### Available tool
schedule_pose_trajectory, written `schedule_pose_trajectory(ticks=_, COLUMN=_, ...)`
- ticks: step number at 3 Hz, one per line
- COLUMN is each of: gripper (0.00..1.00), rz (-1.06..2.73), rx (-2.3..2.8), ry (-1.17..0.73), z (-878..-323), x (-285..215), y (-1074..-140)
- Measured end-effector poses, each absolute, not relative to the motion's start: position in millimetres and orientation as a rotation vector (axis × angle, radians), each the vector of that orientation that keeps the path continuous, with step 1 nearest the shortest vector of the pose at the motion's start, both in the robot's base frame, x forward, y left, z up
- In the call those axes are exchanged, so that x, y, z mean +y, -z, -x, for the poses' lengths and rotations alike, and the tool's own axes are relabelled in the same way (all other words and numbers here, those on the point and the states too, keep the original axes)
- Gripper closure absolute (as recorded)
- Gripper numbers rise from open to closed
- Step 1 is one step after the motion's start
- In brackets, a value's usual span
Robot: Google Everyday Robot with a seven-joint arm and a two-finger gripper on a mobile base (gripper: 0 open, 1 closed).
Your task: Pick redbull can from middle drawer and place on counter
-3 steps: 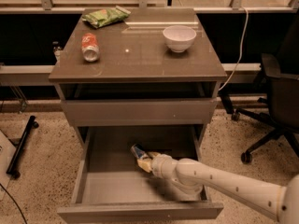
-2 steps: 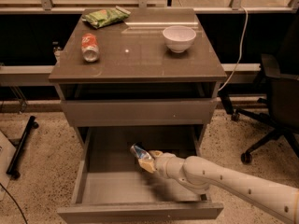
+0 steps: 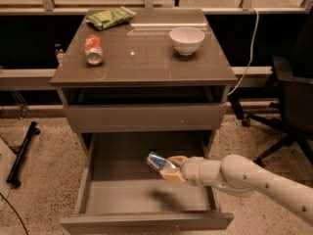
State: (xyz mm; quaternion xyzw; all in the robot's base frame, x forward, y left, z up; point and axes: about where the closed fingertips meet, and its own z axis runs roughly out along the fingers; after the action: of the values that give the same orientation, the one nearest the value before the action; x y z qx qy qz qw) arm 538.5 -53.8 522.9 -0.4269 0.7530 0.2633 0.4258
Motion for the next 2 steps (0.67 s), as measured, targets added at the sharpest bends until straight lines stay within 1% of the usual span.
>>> schedule_pose_trajectory(ticks=1, gripper=1.0, rz=1.305, rx=1.798, ry=-0.632, z=-502, x=-76, y=-602)
schedule_pose_trajectory(ticks=2, gripper=1.0, rz=1.477, rx=1.72, ry=-0.574, z=-480, x=-89, y=-677)
